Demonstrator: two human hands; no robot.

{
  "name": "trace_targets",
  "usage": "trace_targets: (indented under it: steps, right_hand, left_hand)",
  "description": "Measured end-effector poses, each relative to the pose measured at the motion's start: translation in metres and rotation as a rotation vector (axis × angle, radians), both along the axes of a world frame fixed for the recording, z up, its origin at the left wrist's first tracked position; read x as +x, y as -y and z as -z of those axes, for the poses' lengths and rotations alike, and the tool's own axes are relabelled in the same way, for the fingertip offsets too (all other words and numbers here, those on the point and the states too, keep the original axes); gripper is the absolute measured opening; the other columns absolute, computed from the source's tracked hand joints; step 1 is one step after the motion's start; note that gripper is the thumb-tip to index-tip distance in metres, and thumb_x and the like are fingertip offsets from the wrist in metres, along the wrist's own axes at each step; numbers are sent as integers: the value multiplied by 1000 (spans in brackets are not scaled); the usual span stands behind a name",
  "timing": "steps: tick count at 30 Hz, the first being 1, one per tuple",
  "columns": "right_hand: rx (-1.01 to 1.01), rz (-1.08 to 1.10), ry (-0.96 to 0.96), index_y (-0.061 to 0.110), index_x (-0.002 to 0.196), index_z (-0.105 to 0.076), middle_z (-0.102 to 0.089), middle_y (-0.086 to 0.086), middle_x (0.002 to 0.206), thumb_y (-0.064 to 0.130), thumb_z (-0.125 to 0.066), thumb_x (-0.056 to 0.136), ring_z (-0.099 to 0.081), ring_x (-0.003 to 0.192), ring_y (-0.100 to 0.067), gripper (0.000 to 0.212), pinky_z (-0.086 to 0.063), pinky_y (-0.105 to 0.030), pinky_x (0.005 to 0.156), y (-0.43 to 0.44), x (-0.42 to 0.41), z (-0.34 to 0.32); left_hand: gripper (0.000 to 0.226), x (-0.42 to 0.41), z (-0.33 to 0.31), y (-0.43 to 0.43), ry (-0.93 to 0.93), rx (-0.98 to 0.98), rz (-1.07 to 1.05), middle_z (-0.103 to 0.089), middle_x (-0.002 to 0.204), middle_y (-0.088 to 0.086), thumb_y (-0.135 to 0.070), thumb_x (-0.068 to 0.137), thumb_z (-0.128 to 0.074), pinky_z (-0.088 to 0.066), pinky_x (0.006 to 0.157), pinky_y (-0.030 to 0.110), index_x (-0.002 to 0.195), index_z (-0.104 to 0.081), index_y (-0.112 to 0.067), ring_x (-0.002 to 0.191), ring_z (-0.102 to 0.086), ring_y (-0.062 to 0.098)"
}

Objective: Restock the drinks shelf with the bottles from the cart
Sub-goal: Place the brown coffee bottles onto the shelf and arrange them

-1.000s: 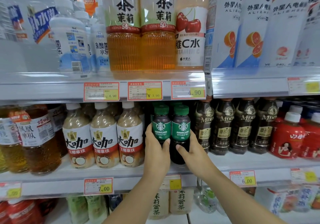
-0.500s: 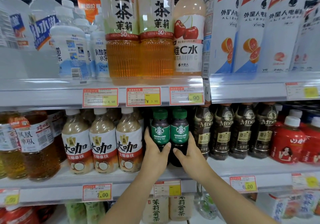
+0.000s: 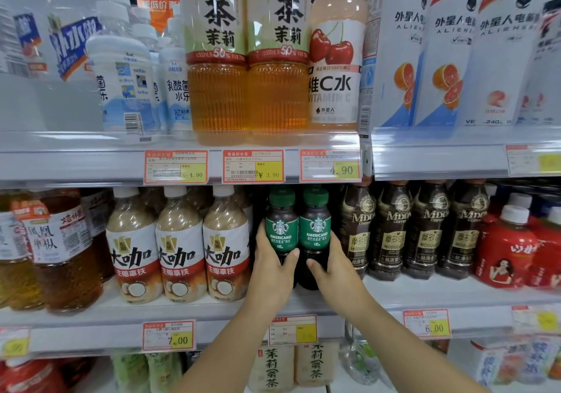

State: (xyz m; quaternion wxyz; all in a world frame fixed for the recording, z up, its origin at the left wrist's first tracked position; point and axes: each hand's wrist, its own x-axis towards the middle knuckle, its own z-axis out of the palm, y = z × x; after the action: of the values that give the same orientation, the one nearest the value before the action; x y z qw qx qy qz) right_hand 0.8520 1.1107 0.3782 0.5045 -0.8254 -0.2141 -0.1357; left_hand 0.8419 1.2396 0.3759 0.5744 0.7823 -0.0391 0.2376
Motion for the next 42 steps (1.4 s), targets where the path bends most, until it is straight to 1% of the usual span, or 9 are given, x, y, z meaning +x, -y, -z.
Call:
trace_targets:
  steps: [9,12,14,16,20,31,36,39,42]
  right_hand:
    - [-18,-5,-7,30,137,-25,-49,14,124,8,-57,89,-46,114,-2,62,-31,7,78,3,-9,-6]
    - [-50,107,91,25,139,-32,-49,13,128,11,-60,88,-43,115,1,60,-33,-7,92,9,-25,2]
    - [-42,216,121,19,143,-32,-49,6,132,12,-61,88,-47,117,-7,62,-38,-18,97,11,-33,9]
    - [-71,285,108,19,143,-32,-52,0,133,17,-64,87,-54,113,-15,65,-45,-28,94,9,-34,13]
    - [-143,358,94,24,141,-35,-61,-1,124,23,-67,84,-63,101,-19,65,-52,-39,85,2,-24,13]
    - [-142,360,70,23,139,-40,-64,-4,119,17,-65,85,-64,99,-20,59,-53,-38,84,0,-15,12]
    - [-49,344,153,18,135,-46,-64,-2,117,16,-66,85,-60,96,-14,54,-51,-32,86,1,-27,12]
    - [17,262,440,15,125,-55,-61,4,115,19,-61,87,-57,107,-11,39,-49,-31,93,-20,-50,5]
    - [-5,74,427,18,128,-51,-56,5,121,23,-63,85,-52,113,-7,45,-46,-30,96,-64,-61,-13]
  left_hand:
    - [79,-9,-2,6,8,28,-60,-40,142,2,-13,86,-62,-34,110,44,147,-14,-24,130,-39,16]
    - [83,-27,4,7,29,171,-113,-26,152,0,-13,87,-61,-22,113,29,149,-7,-26,139,-25,13]
    - [81,-39,7,8,47,241,-159,-17,155,-1,-13,91,-57,-17,105,19,149,-3,-27,141,-18,12]
    - [79,-41,9,8,33,283,-206,-17,156,1,-15,93,-54,-25,100,18,149,1,-26,139,-24,15]
    - [76,-33,4,5,-27,399,-284,-41,144,5,-17,93,-54,-43,82,26,150,-6,-24,118,-51,21]
    - [72,-23,4,4,-37,378,-304,-47,139,5,-15,91,-56,-43,80,25,149,-13,-22,116,-54,20]
    - [75,-42,-2,5,-3,435,-275,-26,153,1,-22,94,-52,-39,95,22,150,-3,-21,133,-38,16]
    - [63,-71,4,-13,141,473,-205,-34,147,-11,-22,94,-52,-36,98,20,147,-19,-32,130,-39,8]
    - [47,-87,10,-53,304,573,-347,-55,126,-10,-14,86,-60,-46,88,26,129,-50,-30,111,-55,10]
